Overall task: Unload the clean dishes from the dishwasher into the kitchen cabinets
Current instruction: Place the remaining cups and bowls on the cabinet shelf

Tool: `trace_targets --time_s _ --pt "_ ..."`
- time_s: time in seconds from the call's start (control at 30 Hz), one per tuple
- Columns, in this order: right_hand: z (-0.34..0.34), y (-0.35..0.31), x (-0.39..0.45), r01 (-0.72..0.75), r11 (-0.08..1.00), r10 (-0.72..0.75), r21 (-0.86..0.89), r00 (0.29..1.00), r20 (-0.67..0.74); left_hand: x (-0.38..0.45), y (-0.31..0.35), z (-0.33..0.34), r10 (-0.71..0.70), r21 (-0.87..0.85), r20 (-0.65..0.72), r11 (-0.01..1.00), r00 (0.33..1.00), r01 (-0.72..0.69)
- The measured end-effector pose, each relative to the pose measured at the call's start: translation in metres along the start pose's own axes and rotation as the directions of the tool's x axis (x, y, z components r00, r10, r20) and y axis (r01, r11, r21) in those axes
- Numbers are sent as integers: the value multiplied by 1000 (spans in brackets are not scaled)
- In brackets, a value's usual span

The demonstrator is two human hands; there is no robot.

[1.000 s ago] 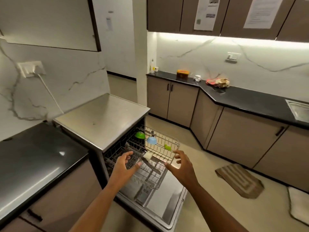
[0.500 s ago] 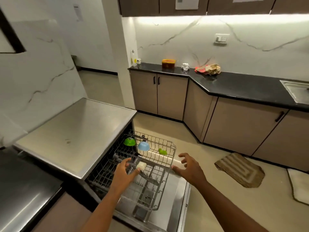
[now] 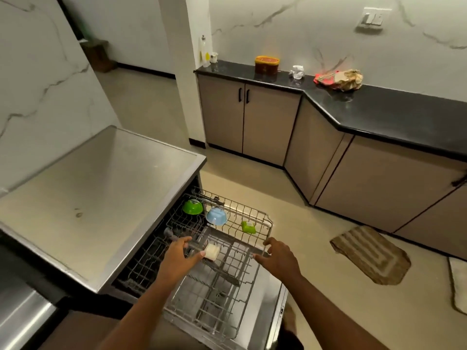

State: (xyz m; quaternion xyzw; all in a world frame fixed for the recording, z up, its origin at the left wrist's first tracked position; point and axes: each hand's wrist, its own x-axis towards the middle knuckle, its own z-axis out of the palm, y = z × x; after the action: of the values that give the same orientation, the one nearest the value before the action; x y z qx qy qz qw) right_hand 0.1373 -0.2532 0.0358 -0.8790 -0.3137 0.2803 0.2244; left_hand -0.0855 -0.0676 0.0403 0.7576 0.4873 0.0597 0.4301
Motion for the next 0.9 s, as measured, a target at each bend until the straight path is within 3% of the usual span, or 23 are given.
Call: trace_targets --time_s 0.3,0.5,0.67,0.77,0.9 --pt "34 6 138 10 986 17 -165 986 164 96 -22 77 -249 -14 -5 968 968 249" --pt "93 45 248 -5 974 58 -225 972 228 174 -66 156 -382 107 -89 915 920 390" --pt "136 66 282 -6 973 30 -232 994 102 203 -109 200 -415 321 -165 835 895 447" --pt "159 74 269 -23 983 63 -182 974 216 205 -120 214 -403 376 -194 812 895 447" --pt "175 79 272 1 983 33 -184 982 185 206 -127 226 -372 412 -224 802 901 433"
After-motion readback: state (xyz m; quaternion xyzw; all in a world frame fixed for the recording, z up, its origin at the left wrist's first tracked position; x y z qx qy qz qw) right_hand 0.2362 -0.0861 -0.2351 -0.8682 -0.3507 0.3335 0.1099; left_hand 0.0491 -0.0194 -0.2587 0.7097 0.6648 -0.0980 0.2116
